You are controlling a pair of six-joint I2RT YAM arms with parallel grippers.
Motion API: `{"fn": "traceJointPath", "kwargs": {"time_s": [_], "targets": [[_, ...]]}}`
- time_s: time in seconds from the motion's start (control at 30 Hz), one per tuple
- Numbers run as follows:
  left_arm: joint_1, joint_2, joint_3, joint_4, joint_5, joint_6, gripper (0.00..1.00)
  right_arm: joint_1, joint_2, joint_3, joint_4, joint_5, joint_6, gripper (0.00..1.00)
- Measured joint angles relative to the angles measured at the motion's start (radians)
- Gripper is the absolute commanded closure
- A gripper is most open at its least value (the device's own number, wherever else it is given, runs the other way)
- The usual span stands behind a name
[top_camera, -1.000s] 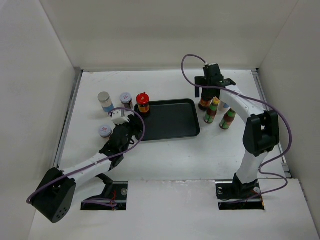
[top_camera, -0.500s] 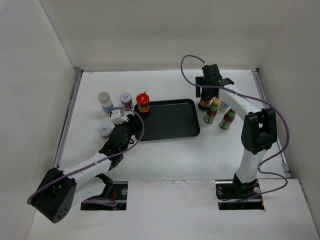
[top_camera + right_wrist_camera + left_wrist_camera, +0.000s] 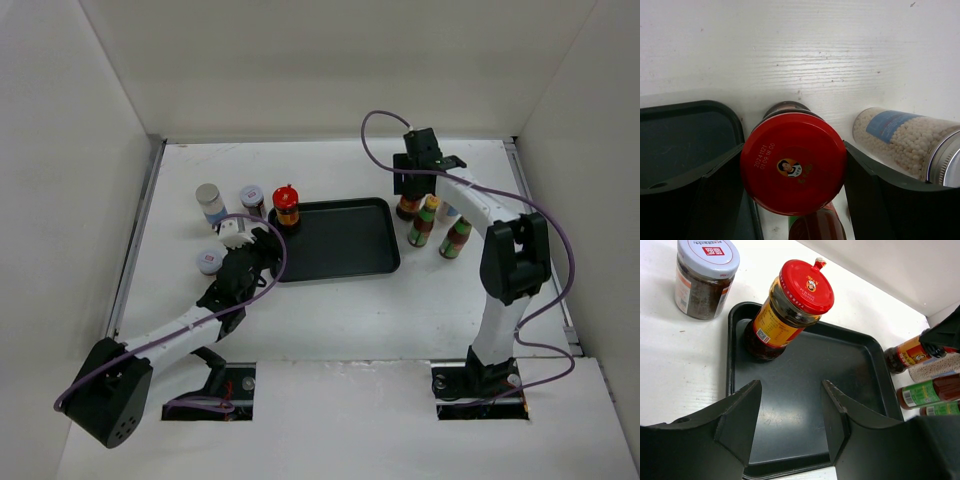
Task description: Organize the condiment bottles
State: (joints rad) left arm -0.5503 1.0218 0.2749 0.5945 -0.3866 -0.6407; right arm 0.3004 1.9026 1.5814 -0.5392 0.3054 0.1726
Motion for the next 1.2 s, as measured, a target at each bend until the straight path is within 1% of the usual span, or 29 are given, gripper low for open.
{"fn": "traceJointPath", "kwargs": {"time_s": [0.07,0.17,0.37,0.57,0.9,1.2], "targets": [[0.000,0.000,0.000,0.000,0.000,-0.001,0.51,0.000,0.000,0.000,0.007,0.002,-0.001,0.54],[0.000,0.000,0.000,0.000,0.000,-0.003,0.51,0.000,0.000,0.021,0.011,0.001,-0.016,0.54],[0.000,0.000,-0.001,0.000,0.000,-0.003,0.51,0.001,-0.005,0.136,0.053,0.009,-0.053,0.53],[0.000,0.000,-0.001,0.000,0.000,-0.004,0.51,0.042,-0.047,0.146,0.087,0.020,-0.068,0.53],[0.000,-0.006,-0.010,0.001,-0.001,-0.013,0.51,0.198,-0.056,0.026,0.148,-0.017,-0.068,0.54],[0.000,-0.009,-0.017,0.002,-0.001,-0.022,0.48,0.210,-0.056,-0.096,0.190,-0.028,-0.047,0.53]]}}
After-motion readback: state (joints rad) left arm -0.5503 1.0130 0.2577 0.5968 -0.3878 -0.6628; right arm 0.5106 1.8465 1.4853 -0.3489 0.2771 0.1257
